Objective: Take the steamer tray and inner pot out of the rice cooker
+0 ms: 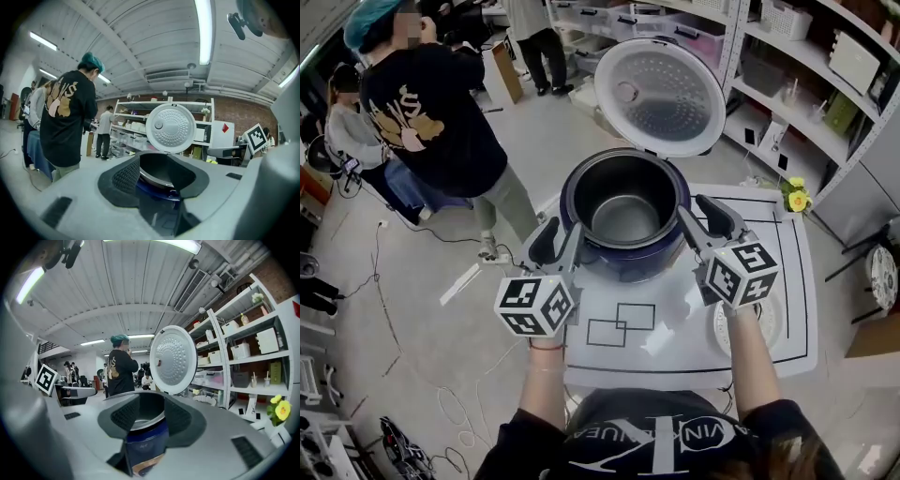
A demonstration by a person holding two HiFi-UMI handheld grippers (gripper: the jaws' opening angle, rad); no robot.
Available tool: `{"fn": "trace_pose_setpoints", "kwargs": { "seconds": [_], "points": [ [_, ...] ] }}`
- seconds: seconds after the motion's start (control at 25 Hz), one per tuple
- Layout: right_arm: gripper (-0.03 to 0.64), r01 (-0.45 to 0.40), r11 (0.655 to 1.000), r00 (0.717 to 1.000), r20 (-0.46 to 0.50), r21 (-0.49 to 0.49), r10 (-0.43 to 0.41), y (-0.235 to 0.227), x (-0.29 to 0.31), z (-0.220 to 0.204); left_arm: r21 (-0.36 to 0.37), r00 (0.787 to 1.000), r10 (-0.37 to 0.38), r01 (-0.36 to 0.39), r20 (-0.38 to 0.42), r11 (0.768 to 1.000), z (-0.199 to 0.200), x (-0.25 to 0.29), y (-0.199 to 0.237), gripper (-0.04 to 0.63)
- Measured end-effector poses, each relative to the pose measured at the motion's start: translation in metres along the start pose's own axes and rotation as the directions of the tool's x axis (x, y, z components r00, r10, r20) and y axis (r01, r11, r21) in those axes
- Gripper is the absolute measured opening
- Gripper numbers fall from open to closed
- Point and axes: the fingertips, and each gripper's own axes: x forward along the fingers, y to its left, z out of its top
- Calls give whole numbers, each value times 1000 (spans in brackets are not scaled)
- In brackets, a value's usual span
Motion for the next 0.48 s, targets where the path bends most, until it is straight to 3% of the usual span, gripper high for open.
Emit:
{"fn": "trace_pose_setpoints", "kwargs": {
  "seconds": [0.24, 0.48],
  "points": [
    [163, 34, 999, 995, -92, 35, -30, -15, 29, -16, -41, 997, -69, 68, -41, 997, -6, 26, 21, 161],
    [163, 76, 996, 972, -227, 39, -65, -30, 55, -34, -27, 989, -127, 126, -79, 992, -9, 48, 24, 181]
  ]
}}
